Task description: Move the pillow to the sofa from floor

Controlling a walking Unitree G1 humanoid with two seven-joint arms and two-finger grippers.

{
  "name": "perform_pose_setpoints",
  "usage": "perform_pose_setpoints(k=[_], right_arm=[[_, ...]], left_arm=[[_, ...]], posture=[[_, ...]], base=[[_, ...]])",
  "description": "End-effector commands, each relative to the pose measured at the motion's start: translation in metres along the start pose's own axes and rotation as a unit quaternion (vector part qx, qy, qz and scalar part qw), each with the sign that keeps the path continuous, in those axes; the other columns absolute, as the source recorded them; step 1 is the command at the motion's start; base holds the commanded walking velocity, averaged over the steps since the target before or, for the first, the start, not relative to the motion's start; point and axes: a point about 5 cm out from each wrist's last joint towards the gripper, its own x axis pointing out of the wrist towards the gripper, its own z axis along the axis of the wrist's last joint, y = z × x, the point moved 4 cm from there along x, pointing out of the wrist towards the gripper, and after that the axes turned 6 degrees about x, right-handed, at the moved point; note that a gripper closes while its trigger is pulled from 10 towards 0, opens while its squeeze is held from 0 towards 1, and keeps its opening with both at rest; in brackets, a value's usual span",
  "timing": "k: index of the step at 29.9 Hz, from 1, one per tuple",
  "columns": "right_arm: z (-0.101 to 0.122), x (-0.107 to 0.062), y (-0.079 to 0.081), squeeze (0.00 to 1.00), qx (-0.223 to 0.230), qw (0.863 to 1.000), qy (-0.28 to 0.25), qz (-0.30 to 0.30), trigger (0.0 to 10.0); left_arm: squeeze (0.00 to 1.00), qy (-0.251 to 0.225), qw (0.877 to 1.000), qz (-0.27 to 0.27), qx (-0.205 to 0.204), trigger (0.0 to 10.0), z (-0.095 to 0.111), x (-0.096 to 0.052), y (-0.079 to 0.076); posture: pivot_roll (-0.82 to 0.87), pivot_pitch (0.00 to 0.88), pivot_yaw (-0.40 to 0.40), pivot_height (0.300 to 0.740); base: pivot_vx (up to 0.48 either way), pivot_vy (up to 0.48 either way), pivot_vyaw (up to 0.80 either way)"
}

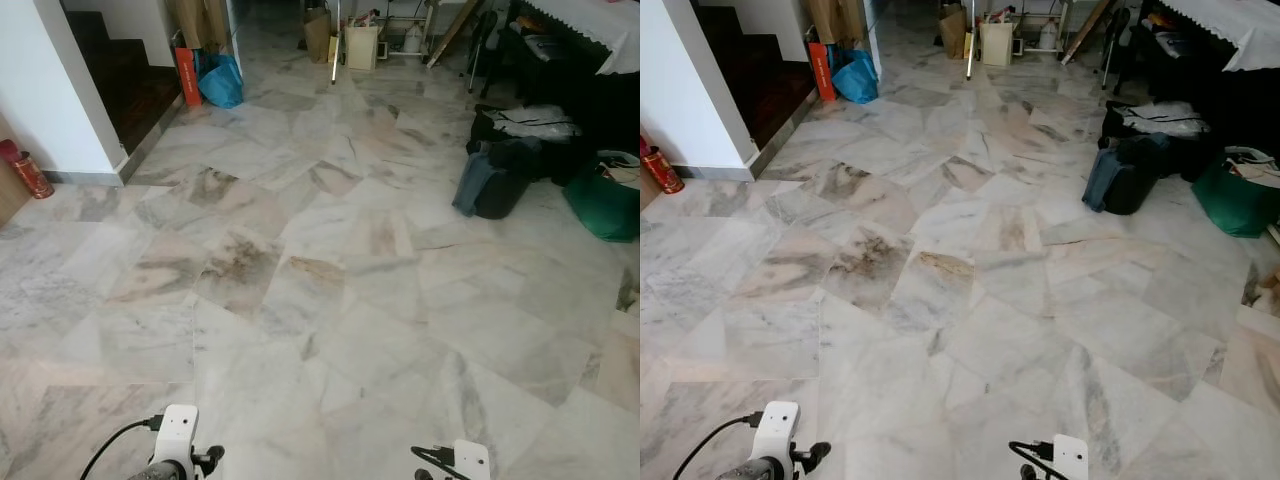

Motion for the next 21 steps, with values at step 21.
perform_pose_setpoints(k=[21], right_arm=[[-0.012,-0.002,-0.004,0.0,0.045,0.998,0.015,-0.034,10.0]], left_arm=[[0.0,0.029,1.0,0.005,-0.002,10.0,-0.016,-0.002,-0.001]], posture=[[0.0,0.0,0.028,0.74]], base=[[0.0,0.0,0.0]])
